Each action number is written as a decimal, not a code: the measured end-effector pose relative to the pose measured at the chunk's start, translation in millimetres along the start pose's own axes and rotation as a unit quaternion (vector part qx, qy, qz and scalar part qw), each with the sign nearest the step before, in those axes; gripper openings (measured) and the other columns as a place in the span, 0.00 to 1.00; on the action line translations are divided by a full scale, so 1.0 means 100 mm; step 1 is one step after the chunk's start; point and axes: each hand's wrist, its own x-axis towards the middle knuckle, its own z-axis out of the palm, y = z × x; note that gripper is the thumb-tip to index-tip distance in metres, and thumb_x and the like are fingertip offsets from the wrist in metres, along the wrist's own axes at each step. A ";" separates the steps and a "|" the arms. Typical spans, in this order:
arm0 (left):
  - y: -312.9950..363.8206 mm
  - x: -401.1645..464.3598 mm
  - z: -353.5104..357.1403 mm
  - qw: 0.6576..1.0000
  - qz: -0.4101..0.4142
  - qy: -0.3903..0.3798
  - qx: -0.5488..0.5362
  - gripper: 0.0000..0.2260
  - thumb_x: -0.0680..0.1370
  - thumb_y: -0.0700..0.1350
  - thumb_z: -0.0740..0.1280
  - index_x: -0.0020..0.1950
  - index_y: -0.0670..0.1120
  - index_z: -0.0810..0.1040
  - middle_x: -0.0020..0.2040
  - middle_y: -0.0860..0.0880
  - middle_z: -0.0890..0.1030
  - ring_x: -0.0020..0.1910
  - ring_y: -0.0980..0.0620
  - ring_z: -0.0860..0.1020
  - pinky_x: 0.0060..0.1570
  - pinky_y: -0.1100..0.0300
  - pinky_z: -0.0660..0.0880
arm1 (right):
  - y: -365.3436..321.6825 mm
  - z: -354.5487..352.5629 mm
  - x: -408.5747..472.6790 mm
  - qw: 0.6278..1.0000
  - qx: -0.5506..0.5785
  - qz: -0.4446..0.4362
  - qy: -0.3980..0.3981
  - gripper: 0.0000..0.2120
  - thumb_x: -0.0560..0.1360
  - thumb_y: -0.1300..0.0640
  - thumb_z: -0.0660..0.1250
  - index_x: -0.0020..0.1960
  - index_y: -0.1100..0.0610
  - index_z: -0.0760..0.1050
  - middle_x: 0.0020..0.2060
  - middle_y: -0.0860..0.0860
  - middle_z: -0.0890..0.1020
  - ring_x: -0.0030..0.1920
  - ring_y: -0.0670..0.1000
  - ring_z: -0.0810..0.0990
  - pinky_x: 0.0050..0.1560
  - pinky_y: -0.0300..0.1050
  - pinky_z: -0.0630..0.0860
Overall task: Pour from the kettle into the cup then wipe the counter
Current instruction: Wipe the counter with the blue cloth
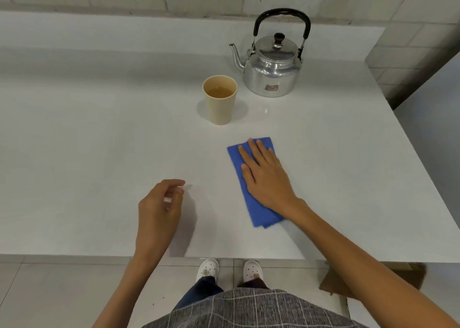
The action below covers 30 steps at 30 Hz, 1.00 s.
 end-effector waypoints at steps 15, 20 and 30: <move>0.16 -0.02 0.16 0.981 -0.139 -0.117 0.070 0.33 0.73 0.52 0.71 0.72 0.41 0.61 0.66 0.42 0.71 0.59 0.43 0.75 0.52 0.54 0.72 | -0.50 -0.20 0.57 0.950 0.220 0.218 0.049 0.26 0.79 0.52 0.57 0.72 0.62 0.57 0.68 0.61 0.65 0.68 0.61 0.60 0.65 0.53 0.62; 0.23 0.03 0.21 0.974 -0.139 -0.140 0.109 0.27 0.71 0.49 0.73 0.64 0.38 0.67 0.55 0.42 0.75 0.51 0.44 0.76 0.43 0.59 0.73 | -0.29 -0.30 0.66 0.932 0.282 0.228 -0.022 0.26 0.77 0.48 0.63 0.66 0.65 0.63 0.64 0.62 0.70 0.64 0.60 0.70 0.58 0.49 0.69; 0.30 0.10 0.17 0.970 -0.111 -0.192 0.104 0.18 0.73 0.47 0.69 0.29 0.44 0.64 0.26 0.51 0.65 0.26 0.54 0.63 0.26 0.65 0.59 | -0.38 -0.40 0.92 0.923 0.307 0.199 -0.118 0.15 0.72 0.57 0.68 0.53 0.68 0.75 0.48 0.63 0.79 0.42 0.52 0.74 0.39 0.40 0.70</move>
